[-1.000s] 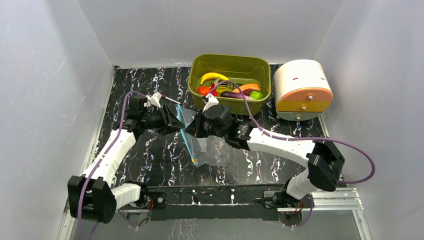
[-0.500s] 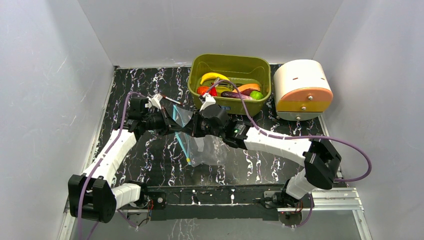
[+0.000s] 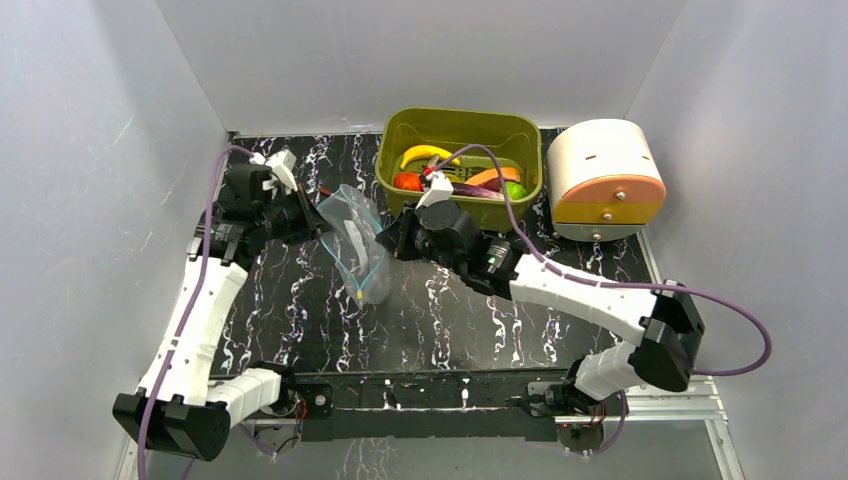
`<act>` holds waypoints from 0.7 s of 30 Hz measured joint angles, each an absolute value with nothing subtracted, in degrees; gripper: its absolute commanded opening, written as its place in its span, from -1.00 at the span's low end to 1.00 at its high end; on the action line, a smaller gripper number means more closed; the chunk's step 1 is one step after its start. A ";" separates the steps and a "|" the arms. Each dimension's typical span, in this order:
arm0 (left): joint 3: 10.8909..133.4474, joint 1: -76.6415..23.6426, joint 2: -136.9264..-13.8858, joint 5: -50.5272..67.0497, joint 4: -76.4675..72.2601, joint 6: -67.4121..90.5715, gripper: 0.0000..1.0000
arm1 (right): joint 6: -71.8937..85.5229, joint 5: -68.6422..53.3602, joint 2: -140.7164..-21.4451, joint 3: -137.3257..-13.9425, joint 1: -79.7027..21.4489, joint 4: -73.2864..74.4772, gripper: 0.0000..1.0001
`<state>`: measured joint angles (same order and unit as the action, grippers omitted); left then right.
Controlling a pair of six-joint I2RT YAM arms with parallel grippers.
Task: Place the food in the zip-top bag and seal the zipper
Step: Open the zipper of the food storage bag.
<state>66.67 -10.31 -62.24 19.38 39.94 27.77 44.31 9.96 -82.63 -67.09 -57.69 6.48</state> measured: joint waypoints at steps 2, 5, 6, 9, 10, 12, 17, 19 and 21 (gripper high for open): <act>71.07 -10.31 -62.19 16.47 43.09 25.56 -1.00 | 44.25 11.33 -80.88 -67.09 -57.69 6.52 -1.00; 77.41 -10.31 -62.30 12.93 47.33 22.41 -1.00 | 44.40 13.17 -78.32 -66.78 -57.71 6.52 -1.00; 78.91 -10.31 -62.39 12.29 48.29 21.63 -1.00 | 44.60 13.69 -77.56 -66.46 -57.71 6.46 -1.00; 82.70 -10.33 -62.81 10.22 51.09 18.74 -1.00 | 45.45 14.76 -75.79 -64.51 -57.71 5.85 -1.00; 83.18 -10.35 -62.98 9.85 51.77 17.93 -1.00 | 45.71 14.96 -75.44 -63.68 -57.71 5.69 -1.00; 83.37 -10.63 -63.61 9.23 53.28 16.40 -1.00 | 46.57 15.09 -75.37 -62.22 -57.78 5.45 -1.00; 81.30 -11.11 -65.82 8.95 55.22 15.14 -1.00 | 48.75 14.85 -75.42 -58.13 -57.95 4.23 -1.00; 79.15 -11.11 -66.15 10.28 55.11 15.14 -0.73 | 49.58 14.24 -75.59 -57.08 -57.98 3.84 -1.00; 76.27 -11.09 -66.22 13.50 53.80 15.51 -0.39 | 50.09 13.34 -76.29 -56.45 -57.98 3.33 -1.00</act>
